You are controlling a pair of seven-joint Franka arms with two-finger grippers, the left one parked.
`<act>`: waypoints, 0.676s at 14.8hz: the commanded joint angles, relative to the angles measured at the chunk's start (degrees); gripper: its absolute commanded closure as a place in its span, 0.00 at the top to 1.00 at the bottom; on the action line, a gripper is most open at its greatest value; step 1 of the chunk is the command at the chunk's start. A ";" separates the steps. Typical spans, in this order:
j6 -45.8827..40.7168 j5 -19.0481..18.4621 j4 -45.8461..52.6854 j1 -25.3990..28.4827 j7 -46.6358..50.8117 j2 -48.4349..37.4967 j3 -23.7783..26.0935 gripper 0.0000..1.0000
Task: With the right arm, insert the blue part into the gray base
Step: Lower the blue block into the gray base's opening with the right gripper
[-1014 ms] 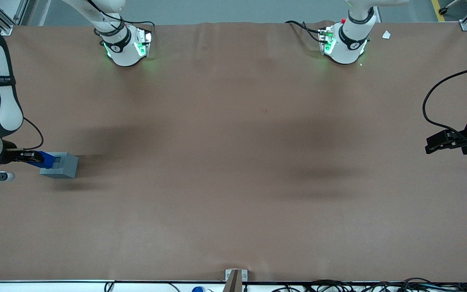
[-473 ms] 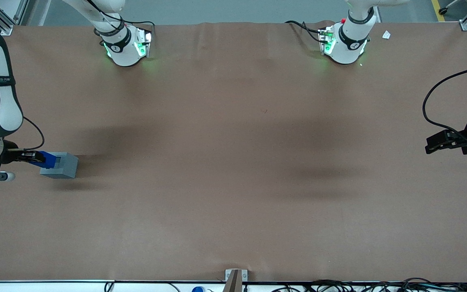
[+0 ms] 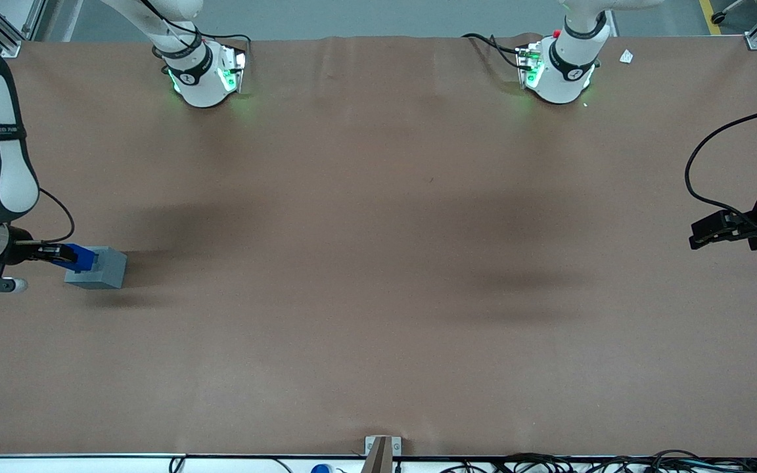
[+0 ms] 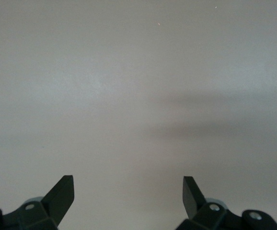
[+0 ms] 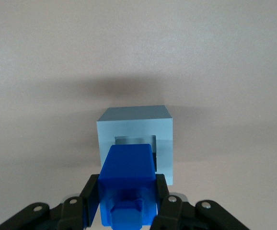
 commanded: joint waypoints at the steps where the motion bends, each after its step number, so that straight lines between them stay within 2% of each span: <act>1: 0.59 0.52 -0.89 -1.15 0.45 -0.36 0.92 0.15; 10: 1.55 0.52 -0.71 -1.68 0.45 0.17 0.92 0.15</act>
